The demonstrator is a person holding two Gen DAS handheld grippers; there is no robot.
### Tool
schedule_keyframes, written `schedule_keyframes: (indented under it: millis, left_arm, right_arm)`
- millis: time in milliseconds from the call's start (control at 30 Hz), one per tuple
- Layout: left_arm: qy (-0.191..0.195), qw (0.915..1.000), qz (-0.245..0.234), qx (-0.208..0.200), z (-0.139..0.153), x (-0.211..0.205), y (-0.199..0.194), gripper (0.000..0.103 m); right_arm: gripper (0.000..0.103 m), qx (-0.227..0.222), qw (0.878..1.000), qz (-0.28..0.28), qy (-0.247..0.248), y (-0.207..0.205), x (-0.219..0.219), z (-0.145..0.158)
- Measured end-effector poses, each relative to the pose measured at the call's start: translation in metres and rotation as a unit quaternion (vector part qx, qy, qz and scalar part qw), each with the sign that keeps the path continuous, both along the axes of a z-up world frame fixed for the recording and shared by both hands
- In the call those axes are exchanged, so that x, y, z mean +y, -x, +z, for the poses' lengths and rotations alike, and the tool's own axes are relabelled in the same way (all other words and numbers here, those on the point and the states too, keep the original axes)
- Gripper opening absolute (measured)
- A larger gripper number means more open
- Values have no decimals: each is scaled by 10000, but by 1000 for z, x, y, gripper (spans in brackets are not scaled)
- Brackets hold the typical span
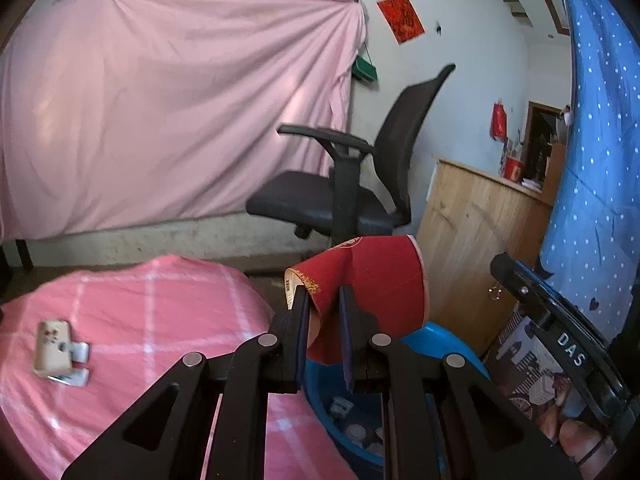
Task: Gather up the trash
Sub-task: 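Carry the red case and binder clip over the blue basin and open both tools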
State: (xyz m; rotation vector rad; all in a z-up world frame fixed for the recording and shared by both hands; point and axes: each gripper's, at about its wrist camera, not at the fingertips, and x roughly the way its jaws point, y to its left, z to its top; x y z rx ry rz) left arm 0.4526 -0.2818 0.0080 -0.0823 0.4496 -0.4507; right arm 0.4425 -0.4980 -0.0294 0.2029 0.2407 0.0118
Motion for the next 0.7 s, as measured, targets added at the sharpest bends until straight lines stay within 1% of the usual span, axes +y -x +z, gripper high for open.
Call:
schedule_keyframes:
  millis: [233,367,433,500,567,633,700]
  left_arm:
    - [-48,9984,-165,539,-16,-22,-18,12]
    - [-15,9962,-245,837,-28,-24,-24,12]
    - [-97,9948,-268,979,-32,-28,-28,12]
    - [-172,9935,-307,1085,-36,-28,-29,16]
    - [-186,9928,-336,1134,-40,-26,-28,28]
    - [-142,9932,-325,1113,-41,-25,-28,31]
    - [-128,9932,-299,1116,-40,-22,-27,31]
  right_arm:
    - [53,549,9984,-101,-129,-14,-10,-18]
    - [53,811,9965,-125,-170,-22,-14,-26]
    - [53,896,9957,-143,-200,-25,-17,-28]
    - [53,951,9950,-161,-244,-26,-19,-30]
    - [53,990,9945,-164,-297,-27,-21,-32]
    - [53,1010,9942,-178,-324,-28,-22,-33]
    - [54,1021,9940,-193,-341,-28,-23,-33]
